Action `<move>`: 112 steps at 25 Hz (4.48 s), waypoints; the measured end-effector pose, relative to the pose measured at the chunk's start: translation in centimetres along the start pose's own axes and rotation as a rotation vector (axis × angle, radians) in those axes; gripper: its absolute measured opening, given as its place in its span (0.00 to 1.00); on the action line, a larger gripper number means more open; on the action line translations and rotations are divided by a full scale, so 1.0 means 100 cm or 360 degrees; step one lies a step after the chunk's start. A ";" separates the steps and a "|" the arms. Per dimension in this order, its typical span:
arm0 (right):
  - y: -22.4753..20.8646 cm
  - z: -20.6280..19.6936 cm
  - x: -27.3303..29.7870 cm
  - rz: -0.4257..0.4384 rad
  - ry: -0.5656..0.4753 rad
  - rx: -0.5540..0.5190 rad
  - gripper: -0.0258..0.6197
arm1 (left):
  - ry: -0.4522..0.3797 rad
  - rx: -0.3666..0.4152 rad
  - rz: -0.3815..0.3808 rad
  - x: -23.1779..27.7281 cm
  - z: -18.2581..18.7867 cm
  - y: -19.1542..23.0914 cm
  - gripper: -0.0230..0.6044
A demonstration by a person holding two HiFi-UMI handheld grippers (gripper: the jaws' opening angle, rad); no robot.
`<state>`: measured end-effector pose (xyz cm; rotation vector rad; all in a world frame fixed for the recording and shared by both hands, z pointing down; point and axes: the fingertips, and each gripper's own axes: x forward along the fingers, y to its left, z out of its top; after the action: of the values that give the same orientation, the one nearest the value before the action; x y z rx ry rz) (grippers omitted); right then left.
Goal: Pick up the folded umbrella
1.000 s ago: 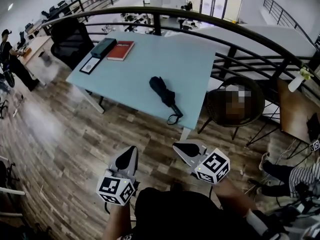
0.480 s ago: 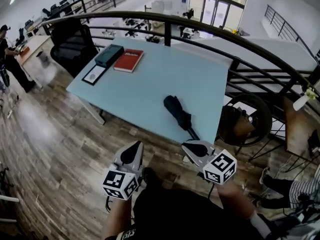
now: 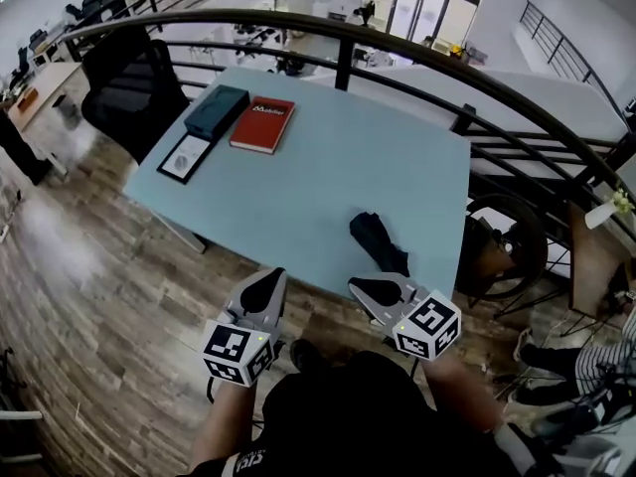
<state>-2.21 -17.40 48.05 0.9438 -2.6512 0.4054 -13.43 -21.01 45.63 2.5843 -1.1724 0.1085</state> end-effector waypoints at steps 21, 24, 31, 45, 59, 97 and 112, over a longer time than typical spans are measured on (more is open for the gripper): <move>-0.171 -0.088 0.004 -0.0211 0.0396 0.0225 0.40 | 0.0258 -0.0069 -0.0094 0.137 -0.021 0.001 0.04; -0.191 -0.114 0.006 -0.0208 0.0472 0.0272 0.48 | 0.0322 -0.0061 -0.0097 0.152 -0.033 -0.006 0.04; -0.218 -0.174 0.017 -0.0189 0.0682 0.0387 0.68 | 0.0413 -0.0092 -0.0086 0.165 -0.059 -0.010 0.04; -0.227 -0.238 0.045 -0.0202 0.1039 0.0354 0.69 | 0.0433 -0.0128 -0.0032 0.162 -0.070 0.000 0.04; -0.224 -0.247 0.057 -0.0290 0.1136 0.0170 0.54 | 0.0390 -0.0119 0.0070 0.145 -0.055 0.018 0.04; -0.225 -0.020 0.076 -0.0228 0.0261 0.0126 0.45 | 0.0145 0.0073 0.0145 0.117 0.036 0.066 0.04; -0.167 0.106 0.069 -0.0074 -0.0277 0.0063 0.45 | 0.0025 0.0096 0.0168 0.087 0.068 0.096 0.04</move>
<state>1.55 -37.57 43.56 1.0972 -2.7790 0.3828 -15.23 -35.35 43.09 2.5676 -1.3192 0.1899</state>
